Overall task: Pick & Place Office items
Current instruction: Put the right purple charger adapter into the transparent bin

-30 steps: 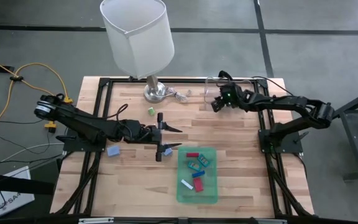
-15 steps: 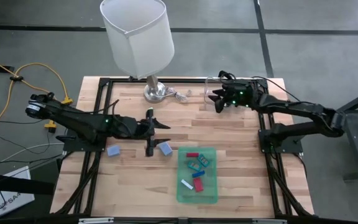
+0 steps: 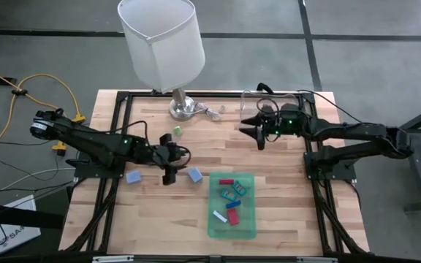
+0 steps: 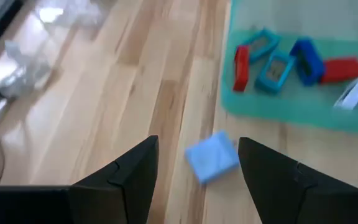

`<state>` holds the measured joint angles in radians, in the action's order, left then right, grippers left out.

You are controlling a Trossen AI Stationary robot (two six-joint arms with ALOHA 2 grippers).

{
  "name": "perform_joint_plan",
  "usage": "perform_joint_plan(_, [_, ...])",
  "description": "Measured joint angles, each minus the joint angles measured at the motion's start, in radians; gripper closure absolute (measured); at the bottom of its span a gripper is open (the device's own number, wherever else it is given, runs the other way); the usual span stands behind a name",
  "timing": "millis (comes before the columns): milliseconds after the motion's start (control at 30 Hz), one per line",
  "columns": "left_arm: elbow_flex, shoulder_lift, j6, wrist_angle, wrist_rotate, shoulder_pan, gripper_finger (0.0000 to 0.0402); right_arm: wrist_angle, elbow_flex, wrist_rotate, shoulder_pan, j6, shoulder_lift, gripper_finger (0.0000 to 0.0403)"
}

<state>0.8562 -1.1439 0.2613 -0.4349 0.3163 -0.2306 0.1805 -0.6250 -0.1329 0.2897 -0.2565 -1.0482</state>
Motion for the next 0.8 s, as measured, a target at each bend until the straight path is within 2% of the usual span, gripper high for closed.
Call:
perform_joint_plan(167, [0.0, 0.0, 0.057, -0.073, 0.002, 0.003, 0.0188, 0.0, 0.0, 0.002, -0.067, 0.0, -0.001, 0.0229])
perform_joint_plan(367, [0.0, 0.0, 0.23, -0.167, -0.014, 0.069, 0.0188, 0.0, 0.0, 0.003, -0.138, -0.003, -0.001, 0.0229])
perform_joint_plan(467, [-0.001, -0.009, 0.261, -0.202, -0.025, 0.102, 0.0188, 0.0, 0.0, 0.003, -0.167, -0.004, -0.001, 0.0229])
perform_joint_plan(633, [-0.002, -0.053, 0.264, -0.193, -0.127, 0.146, 0.0188, 0.0, 0.0, 0.003, -0.207, -0.004, -0.001, 0.0229])
perform_joint_plan(800, [-0.002, -0.115, 0.269, -0.191, -0.138, 0.173, 0.0188, -0.004, 0.0, 0.029, -0.233, -0.002, -0.001, 0.0229])
